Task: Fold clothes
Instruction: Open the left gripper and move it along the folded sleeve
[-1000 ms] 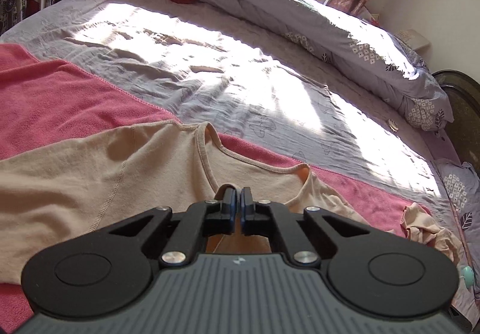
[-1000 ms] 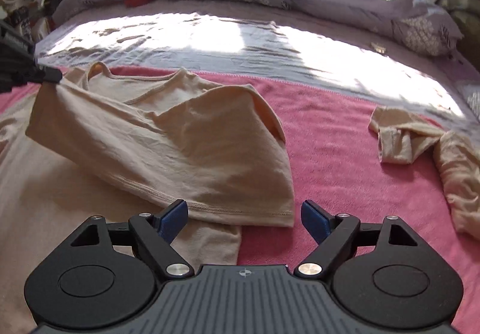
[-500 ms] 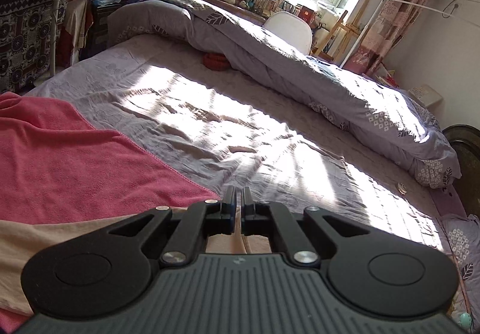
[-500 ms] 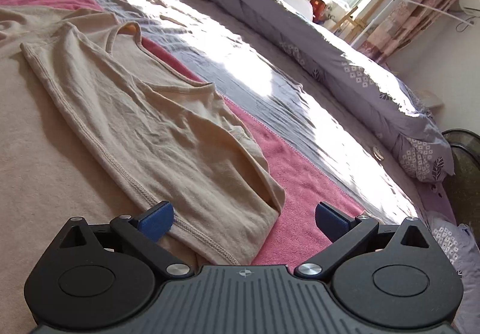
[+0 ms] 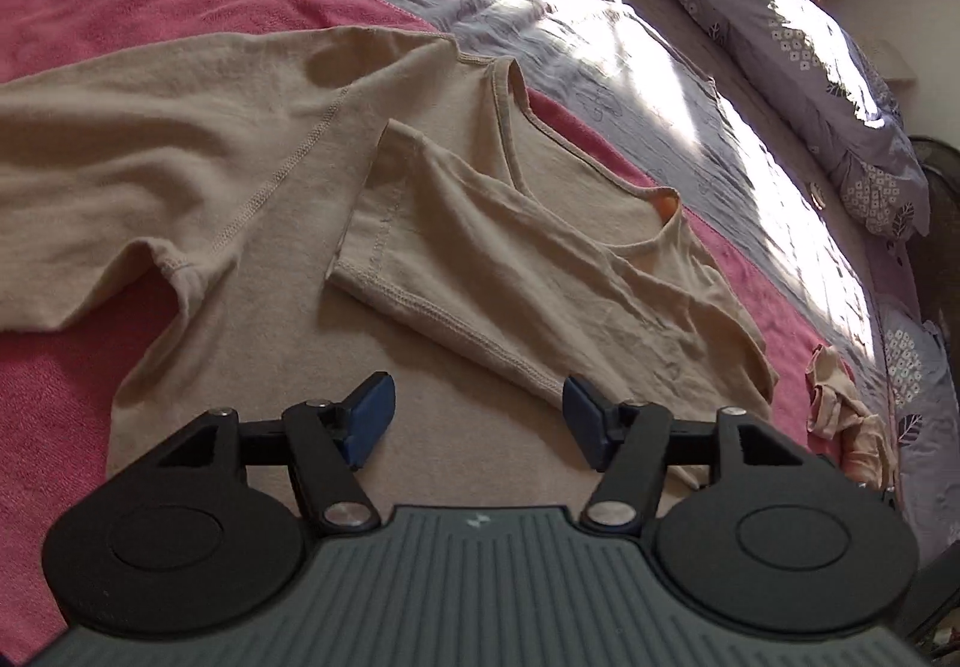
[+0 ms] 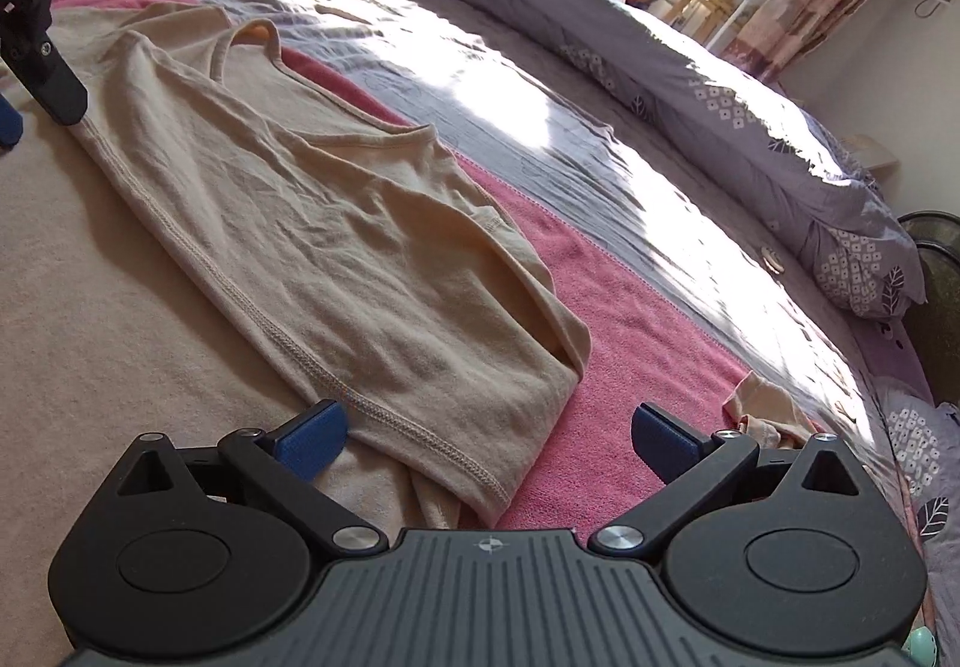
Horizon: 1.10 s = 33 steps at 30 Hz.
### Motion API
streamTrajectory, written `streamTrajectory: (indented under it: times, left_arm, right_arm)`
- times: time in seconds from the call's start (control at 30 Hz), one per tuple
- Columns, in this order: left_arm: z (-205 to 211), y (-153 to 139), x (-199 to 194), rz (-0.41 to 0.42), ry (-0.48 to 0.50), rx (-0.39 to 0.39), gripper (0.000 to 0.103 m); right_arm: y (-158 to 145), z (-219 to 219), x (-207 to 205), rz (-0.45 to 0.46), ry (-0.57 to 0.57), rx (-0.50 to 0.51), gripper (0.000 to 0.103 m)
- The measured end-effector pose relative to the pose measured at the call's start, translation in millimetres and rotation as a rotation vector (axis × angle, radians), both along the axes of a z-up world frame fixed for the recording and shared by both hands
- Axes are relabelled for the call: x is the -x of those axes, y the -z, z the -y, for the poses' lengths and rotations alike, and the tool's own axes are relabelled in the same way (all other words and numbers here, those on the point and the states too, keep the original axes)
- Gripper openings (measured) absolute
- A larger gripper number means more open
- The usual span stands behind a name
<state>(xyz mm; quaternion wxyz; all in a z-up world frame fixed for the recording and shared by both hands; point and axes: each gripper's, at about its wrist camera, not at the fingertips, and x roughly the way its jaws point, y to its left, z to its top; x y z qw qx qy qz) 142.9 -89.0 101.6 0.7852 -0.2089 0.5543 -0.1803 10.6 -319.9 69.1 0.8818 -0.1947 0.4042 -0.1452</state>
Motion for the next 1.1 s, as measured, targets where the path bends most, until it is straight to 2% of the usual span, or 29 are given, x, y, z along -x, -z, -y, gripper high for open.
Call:
streamTrajectory:
  times: [0.07, 0.17, 0.27, 0.3, 0.33, 0.4, 0.43, 0.47, 0.7, 0.8, 0.87, 0.9, 0.97, 1.0, 1.1]
  left_arm:
    - [-13, 15, -6, -0.087, -0.138, 0.156, 0.065]
    - [-30, 35, -11, -0.149, -0.344, 0.318, 0.064]
    - [-33, 35, -11, -0.128, -0.425, 0.341, 0.062]
    - [-31, 33, -11, -0.115, -0.425, 0.329, 0.061]
    - [-29, 31, -12, -0.103, -0.424, 0.316, 0.055]
    - [-27, 29, -13, -0.09, -0.413, 0.314, 0.038]
    - [-26, 29, -14, -0.09, -0.402, 0.324, 0.018]
    - [-27, 28, -15, -0.094, -0.4, 0.337, 0.012]
    - [-43, 11, -21, -0.034, -0.446, 0.351, 0.01]
    - [-45, 8, -26, -0.015, -0.428, 0.322, 0.01]
    - [-46, 12, -28, -0.042, -0.389, 0.326, 0.011]
    - [-44, 15, -25, -0.057, -0.375, 0.298, 0.015]
    - [-41, 21, -17, -0.084, -0.36, 0.201, 0.054]
    - [-41, 23, -10, -0.074, -0.367, 0.187, 0.054]
    - [-37, 23, -1, -0.043, -0.385, 0.221, 0.062]
  right_arm:
    - [0, 0, 0, -0.001, 0.006, -0.004, 0.103]
    - [-1, 0, 1, -0.002, 0.013, -0.007, 0.103]
    - [-2, -1, 3, 0.001, 0.019, -0.009, 0.103]
    - [-3, -2, 4, 0.005, 0.019, -0.01, 0.103]
    - [-3, -2, 5, 0.009, 0.017, -0.01, 0.103]
    - [-3, -5, 7, 0.013, 0.007, -0.003, 0.103]
    - [-3, -6, 8, 0.015, 0.002, 0.002, 0.103]
    - [-3, -7, 8, 0.017, -0.001, 0.008, 0.103]
    - [1, -8, 3, 0.045, 0.0, 0.051, 0.103]
    - [2, -6, 1, 0.048, 0.001, 0.08, 0.103]
    - [2, -6, 1, 0.044, 0.003, 0.078, 0.103]
    - [2, -6, 3, 0.041, 0.002, 0.075, 0.103]
    - [3, -6, 5, 0.035, 0.002, 0.071, 0.103]
    - [4, -6, 6, 0.034, 0.007, 0.066, 0.103]
    - [4, -5, 6, 0.031, 0.02, 0.05, 0.103]
